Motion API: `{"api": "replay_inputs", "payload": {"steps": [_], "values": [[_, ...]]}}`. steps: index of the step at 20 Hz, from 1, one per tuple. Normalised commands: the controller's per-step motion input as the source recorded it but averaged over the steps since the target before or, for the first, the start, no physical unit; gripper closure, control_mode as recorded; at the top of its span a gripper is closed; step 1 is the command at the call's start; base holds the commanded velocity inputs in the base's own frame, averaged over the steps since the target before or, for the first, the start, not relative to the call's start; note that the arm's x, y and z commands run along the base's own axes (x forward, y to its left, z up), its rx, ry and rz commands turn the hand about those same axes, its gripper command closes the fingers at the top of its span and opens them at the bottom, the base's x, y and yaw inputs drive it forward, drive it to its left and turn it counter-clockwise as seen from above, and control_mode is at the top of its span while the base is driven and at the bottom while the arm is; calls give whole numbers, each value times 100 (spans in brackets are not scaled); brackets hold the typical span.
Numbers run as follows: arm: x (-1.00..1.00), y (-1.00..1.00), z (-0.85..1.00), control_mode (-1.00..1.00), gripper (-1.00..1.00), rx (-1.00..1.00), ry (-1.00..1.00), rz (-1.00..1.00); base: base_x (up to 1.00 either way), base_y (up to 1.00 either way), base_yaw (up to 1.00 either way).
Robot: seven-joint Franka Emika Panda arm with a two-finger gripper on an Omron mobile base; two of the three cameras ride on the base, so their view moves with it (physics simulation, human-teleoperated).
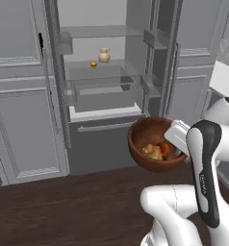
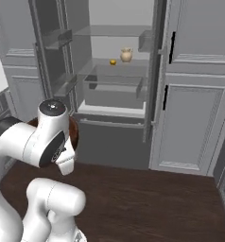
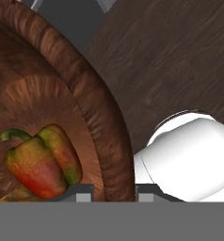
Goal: Pick the chicken drumstick and bell pepper from their plates and place them in the bowl. Then put the bowl in the fridge.
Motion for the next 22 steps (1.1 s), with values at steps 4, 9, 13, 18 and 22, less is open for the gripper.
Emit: {"api": "replay_inputs", "payload": {"steps": [4, 9, 13, 18, 22], "values": [[0, 0, 0, 100, 100, 0, 0, 0, 100, -7, -9], [0, 0, 0, 100, 100, 0, 0, 0, 73, -14, -3], [0, 0, 0, 100, 100, 0, 0, 0, 98, -4, -3], [0, 0, 0, 100, 100, 0, 0, 0, 100, 0, -5], [0, 0, 0, 100, 100, 0, 0, 0, 100, 0, -6]]}}
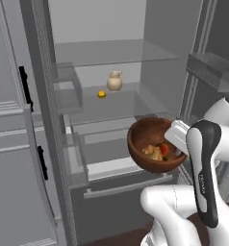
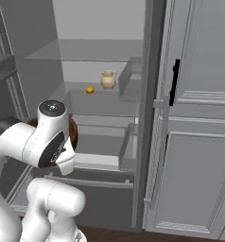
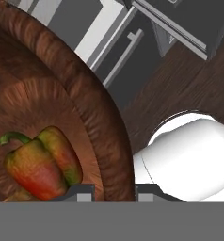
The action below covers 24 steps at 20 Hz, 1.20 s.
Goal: Pick the chicken drumstick and bell pepper from their plates and place them in the bowl. Then put the bowl in the fridge.
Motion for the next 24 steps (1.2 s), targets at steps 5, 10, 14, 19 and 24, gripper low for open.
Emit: {"api": "replay_inputs", "payload": {"steps": [5, 10, 14, 19, 24], "values": [[0, 0, 0, 100, 100, 0, 0, 0, 100, 0, -6], [0, 0, 0, 100, 100, 0, 0, 0, 84, 0, -7], [44, 0, 0, -100, 100, 0, -2, -5, 37, 0, -4], [100, 0, -5, -100, 100, 0, -4, -5, 0, 0, 0], [100, 0, -15, -100, 100, 0, 0, -2, 0, 0, 0]]}}
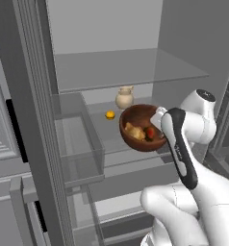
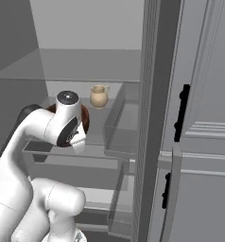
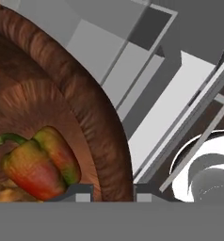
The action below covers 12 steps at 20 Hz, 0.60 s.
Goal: Pick the chicken drumstick and bell pepper from their plates and place them in the bowl. Then put the bowl in the fridge.
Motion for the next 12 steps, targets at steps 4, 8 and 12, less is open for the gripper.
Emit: {"api": "replay_inputs", "payload": {"steps": [4, 8, 12], "values": [[100, 0, -31, -100, 100, 0, 0, 0, 0, 0, 0], [100, 0, -29, -100, 100, 0, 1, 0, 0, 0, 0], [74, 0, -19, -100, 100, 0, 9, 0, 0, 0, 0]]}}
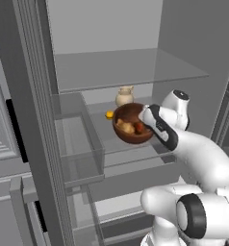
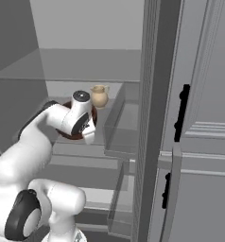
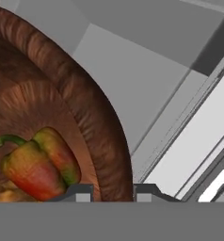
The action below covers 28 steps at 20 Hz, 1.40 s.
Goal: Pick the chicken drumstick and bell pepper from their plates and place them in the bowl. Then put the bowl in the fridge.
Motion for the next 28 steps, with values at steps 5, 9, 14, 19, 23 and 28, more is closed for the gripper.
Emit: {"api": "replay_inputs", "payload": {"steps": [5, 9, 14, 19, 23, 28], "values": [[63, 0, -26, -100, 100, 0, 3, 0, 0, 0, 0], [58, 0, -56, -100, 100, 0, 0, 0, 0, 0, 0], [60, 0, -48, -100, 100, 0, 0, 0, 0, 0, 0], [4, 18, 1, -100, -100, 0, -5, -1, 0, 0, 0], [-31, 3, 16, -100, -100, 0, -21, 0, 0, 0, 0], [-57, 0, 36, -100, -100, 2, -27, 0, 0, 0, 0]]}}
